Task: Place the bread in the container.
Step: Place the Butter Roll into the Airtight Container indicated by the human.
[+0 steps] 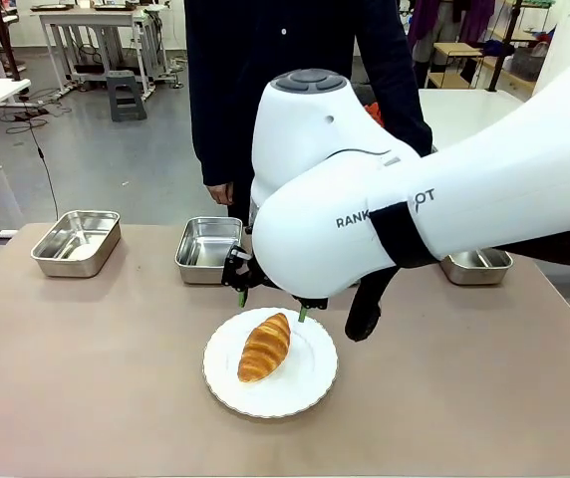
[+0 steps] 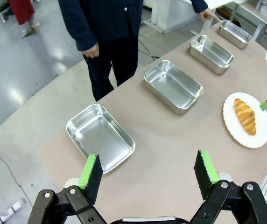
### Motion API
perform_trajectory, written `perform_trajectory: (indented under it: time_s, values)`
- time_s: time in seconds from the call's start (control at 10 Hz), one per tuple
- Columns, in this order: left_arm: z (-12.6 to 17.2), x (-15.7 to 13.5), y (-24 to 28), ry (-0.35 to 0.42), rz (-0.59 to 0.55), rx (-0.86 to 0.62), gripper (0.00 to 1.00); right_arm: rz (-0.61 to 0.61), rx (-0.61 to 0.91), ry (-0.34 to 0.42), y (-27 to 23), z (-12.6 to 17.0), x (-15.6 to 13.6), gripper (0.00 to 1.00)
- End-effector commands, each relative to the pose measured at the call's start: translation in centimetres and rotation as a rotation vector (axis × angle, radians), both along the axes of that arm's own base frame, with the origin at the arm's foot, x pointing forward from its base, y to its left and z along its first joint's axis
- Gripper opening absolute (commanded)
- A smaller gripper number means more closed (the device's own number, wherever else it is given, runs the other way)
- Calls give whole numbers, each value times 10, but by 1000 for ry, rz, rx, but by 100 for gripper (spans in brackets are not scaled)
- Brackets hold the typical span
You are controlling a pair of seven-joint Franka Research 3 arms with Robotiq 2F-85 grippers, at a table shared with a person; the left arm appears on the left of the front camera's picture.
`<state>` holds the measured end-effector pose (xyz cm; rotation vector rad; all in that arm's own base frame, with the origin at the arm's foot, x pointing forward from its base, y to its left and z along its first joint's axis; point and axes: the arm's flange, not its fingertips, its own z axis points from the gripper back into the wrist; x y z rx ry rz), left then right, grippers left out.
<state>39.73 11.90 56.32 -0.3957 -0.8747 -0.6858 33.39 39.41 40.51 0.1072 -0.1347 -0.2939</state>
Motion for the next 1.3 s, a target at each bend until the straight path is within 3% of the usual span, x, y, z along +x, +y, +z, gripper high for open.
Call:
perform_trajectory:
  time_s: [0.0, 0.6, 1.2]
  values:
    - [0, -1, 0, -3, 0, 1, 100, -53, -14, -28, 14, -17, 7, 100]
    - [0, -1, 0, -3, 0, 1, 100, -52, -5, -30, 26, -55, 20, 100]
    - [0, -1, 0, -3, 0, 1, 100, -28, -53, 53, 36, -84, 23, 100]
